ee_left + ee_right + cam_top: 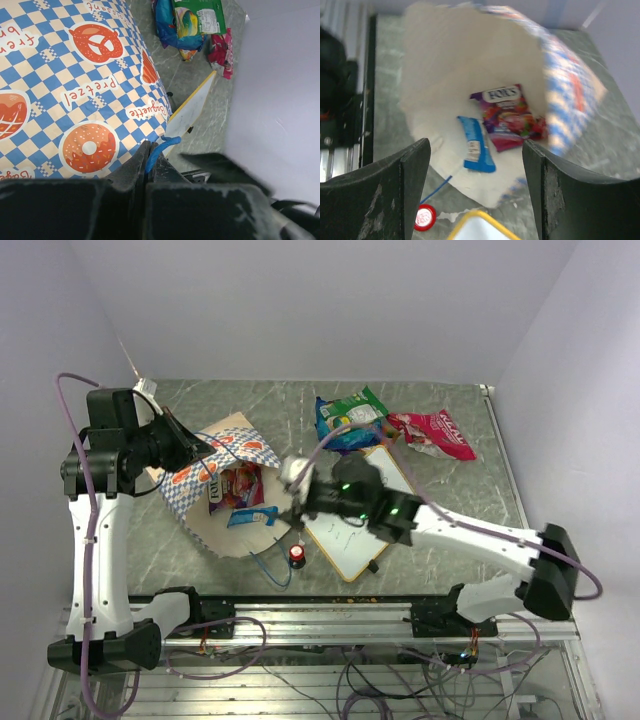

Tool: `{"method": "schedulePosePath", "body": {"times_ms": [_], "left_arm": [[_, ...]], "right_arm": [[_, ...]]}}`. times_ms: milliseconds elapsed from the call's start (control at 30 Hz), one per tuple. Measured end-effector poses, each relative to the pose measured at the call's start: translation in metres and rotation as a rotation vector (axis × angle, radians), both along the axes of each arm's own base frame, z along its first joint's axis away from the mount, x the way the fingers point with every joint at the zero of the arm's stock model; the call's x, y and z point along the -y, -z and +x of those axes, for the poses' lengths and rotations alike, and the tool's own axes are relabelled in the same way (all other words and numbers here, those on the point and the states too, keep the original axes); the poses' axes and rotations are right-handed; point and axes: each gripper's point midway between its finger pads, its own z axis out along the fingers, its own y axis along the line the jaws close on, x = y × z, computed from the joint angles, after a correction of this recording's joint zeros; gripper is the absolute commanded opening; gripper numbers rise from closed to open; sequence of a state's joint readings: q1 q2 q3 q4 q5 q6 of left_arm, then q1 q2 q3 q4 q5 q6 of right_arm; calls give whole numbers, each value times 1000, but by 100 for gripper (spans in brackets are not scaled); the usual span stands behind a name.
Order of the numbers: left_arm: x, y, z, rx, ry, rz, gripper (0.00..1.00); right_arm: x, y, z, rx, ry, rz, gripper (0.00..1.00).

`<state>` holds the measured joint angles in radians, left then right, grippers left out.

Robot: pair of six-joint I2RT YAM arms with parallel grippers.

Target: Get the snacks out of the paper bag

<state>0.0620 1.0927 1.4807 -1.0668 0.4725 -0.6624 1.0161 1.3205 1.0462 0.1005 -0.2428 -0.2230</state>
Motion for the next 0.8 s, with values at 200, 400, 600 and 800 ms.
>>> {"method": "schedulePosePath", "body": {"times_ms": [200, 400, 600, 800], "left_arm": [[-1, 4, -2, -12, -11, 0, 7], [-4, 10, -6, -43, -23, 13, 7], [-4, 14, -13, -66, -26, 19, 7], [-4, 16, -16, -83, -25, 19, 7]], "right_arm": [[-63, 75, -46, 189, -195, -239, 73], [-83, 143, -21, 296, -185, -432, 73], [-94, 176, 9, 386, -96, -504, 73], [-116, 175, 24, 383, -6, -405, 77]]}}
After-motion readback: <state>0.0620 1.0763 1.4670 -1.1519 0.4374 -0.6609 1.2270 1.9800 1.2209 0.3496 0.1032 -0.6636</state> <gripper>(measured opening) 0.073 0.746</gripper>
